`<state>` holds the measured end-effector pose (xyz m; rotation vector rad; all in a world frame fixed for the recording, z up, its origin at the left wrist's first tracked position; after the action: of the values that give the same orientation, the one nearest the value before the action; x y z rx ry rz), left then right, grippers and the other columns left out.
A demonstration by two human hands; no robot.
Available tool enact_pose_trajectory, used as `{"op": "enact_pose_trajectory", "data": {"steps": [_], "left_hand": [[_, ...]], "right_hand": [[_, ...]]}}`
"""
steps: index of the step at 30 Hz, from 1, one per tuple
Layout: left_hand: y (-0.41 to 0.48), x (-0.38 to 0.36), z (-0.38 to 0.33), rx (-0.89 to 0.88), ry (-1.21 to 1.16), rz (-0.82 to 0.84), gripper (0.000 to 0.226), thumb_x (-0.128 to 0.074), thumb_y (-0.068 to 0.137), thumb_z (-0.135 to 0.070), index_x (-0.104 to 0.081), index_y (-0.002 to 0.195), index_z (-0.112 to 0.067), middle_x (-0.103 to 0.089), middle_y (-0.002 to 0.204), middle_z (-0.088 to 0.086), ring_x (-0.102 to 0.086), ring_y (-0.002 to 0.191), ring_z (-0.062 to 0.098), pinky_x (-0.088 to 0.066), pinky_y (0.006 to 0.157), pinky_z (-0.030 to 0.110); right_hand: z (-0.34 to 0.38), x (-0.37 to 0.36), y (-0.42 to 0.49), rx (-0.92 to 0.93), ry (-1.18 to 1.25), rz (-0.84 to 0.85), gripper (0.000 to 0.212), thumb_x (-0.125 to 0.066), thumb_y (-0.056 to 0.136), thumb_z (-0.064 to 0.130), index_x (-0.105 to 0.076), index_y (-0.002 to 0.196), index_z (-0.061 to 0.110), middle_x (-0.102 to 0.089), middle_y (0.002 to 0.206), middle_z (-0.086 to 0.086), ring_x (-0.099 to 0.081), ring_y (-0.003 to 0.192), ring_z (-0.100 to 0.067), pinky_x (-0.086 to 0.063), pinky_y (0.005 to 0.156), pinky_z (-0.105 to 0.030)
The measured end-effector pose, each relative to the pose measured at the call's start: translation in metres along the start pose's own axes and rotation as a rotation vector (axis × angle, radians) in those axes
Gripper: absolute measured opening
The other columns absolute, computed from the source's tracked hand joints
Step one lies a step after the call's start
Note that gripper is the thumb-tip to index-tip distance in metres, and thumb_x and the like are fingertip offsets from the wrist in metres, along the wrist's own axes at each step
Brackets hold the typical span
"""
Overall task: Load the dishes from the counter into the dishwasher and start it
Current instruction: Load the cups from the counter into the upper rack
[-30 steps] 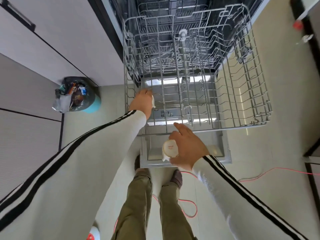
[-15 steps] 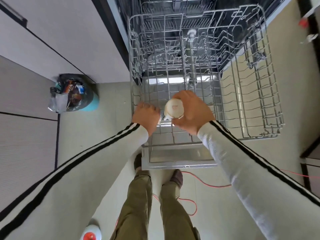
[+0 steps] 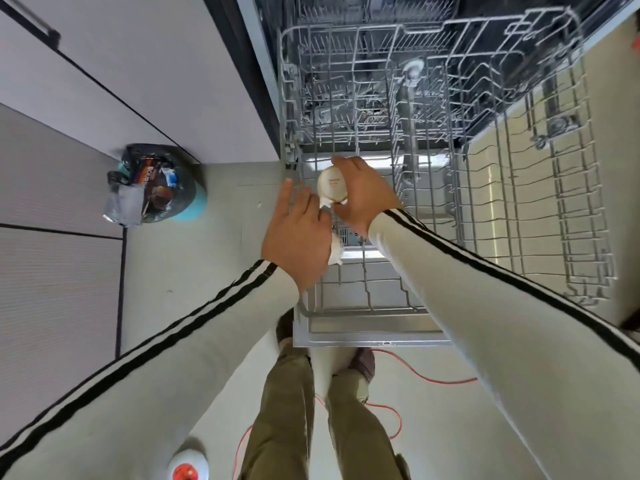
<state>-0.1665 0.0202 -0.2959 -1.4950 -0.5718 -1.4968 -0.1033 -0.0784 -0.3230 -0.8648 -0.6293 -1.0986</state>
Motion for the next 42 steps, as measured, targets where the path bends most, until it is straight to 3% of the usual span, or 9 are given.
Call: {"op": "enact_pose_trajectory", "data": {"steps": [5,9,13,16,21,27,31,42], "left_hand": [[0.001,0.0,0.026,0.077,-0.173,-0.051,0.058,-0.056,0.088,-0.038,-0.054,0.133,-0.002,-0.043,0.149,0.02,-0.029,0.144,0.036,-0.016,0.123,0.048],[-0.005,0.001,0.032,0.047,-0.264,-0.101,0.056,-0.057,0.087,-0.033,-0.053,0.132,0.001,-0.044,0.147,0.021,-0.031,0.143,0.036,-0.025,0.12,0.045],[-0.011,0.013,0.042,0.059,-0.328,-0.139,0.055,-0.05,0.094,-0.032,-0.045,0.141,-0.003,-0.038,0.153,0.016,-0.027,0.146,0.031,-0.024,0.121,0.043],[-0.019,0.025,0.052,0.066,-0.411,-0.1,0.058,-0.045,0.098,-0.029,-0.034,0.149,-0.006,-0.031,0.158,0.014,-0.022,0.149,0.03,-0.019,0.123,0.041],[-0.049,0.05,0.081,0.172,-0.426,-0.035,0.062,-0.035,0.104,-0.035,-0.017,0.157,-0.009,-0.014,0.165,0.009,-0.008,0.153,0.025,-0.009,0.125,0.038],[-0.091,0.088,0.116,0.159,-0.342,-0.037,0.064,-0.028,0.104,-0.041,-0.011,0.157,-0.008,-0.006,0.166,0.008,-0.003,0.153,0.025,-0.009,0.125,0.042],[-0.101,0.106,0.16,0.155,-0.315,-0.041,0.065,-0.027,0.105,-0.041,-0.007,0.158,-0.009,-0.002,0.167,0.008,0.0,0.153,0.023,-0.005,0.125,0.041],[-0.068,0.162,0.339,0.125,-0.334,-0.117,0.068,-0.031,0.104,-0.041,-0.008,0.158,-0.008,-0.003,0.167,0.008,-0.002,0.153,0.024,-0.005,0.125,0.037]], "right_hand": [[0.007,-0.032,0.015,0.007,-0.136,0.099,0.078,-0.074,0.082,0.022,-0.034,0.149,0.016,-0.047,0.139,-0.009,-0.05,0.123,-0.031,-0.049,0.095,-0.045],[0.006,-0.045,0.015,-0.027,-0.153,0.111,0.084,-0.076,0.081,0.022,-0.029,0.151,0.017,-0.045,0.144,-0.01,-0.046,0.128,-0.032,-0.046,0.101,-0.047],[0.012,-0.039,0.011,-0.058,-0.155,0.139,0.086,-0.078,0.081,0.023,-0.027,0.151,0.019,-0.042,0.147,-0.007,-0.043,0.131,-0.032,-0.045,0.103,-0.047],[0.018,-0.018,-0.005,-0.064,-0.157,0.139,0.091,-0.076,0.082,0.02,-0.021,0.154,0.022,-0.025,0.159,-0.004,-0.033,0.141,-0.03,-0.043,0.106,-0.047],[0.041,0.03,-0.056,-0.089,-0.169,0.019,0.075,-0.058,0.095,0.03,-0.015,0.156,0.018,-0.01,0.165,-0.004,-0.014,0.15,-0.025,-0.03,0.117,-0.046],[0.106,0.058,-0.107,-0.058,-0.272,-0.051,0.063,-0.031,0.104,0.036,-0.009,0.158,0.012,-0.001,0.166,-0.006,-0.001,0.153,-0.023,-0.009,0.124,-0.039],[0.156,0.06,-0.105,-0.039,-0.281,-0.084,0.062,-0.02,0.105,0.039,-0.003,0.158,0.012,0.003,0.166,-0.006,0.005,0.152,-0.021,-0.006,0.125,-0.039],[0.316,0.093,0.016,-0.095,-0.245,-0.239,0.064,-0.029,0.104,0.04,-0.008,0.158,0.011,-0.002,0.166,-0.006,-0.002,0.153,-0.022,-0.01,0.124,-0.039]]}}
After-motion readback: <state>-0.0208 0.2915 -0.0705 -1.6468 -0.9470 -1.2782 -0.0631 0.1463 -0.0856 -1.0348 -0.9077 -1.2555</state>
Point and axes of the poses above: each hand's wrist, its own y-axis towards the middle knuckle, its own x-axis out of the back of the hand, z = x × y, the point moved 8 cm from there along y, towards the middle knuckle
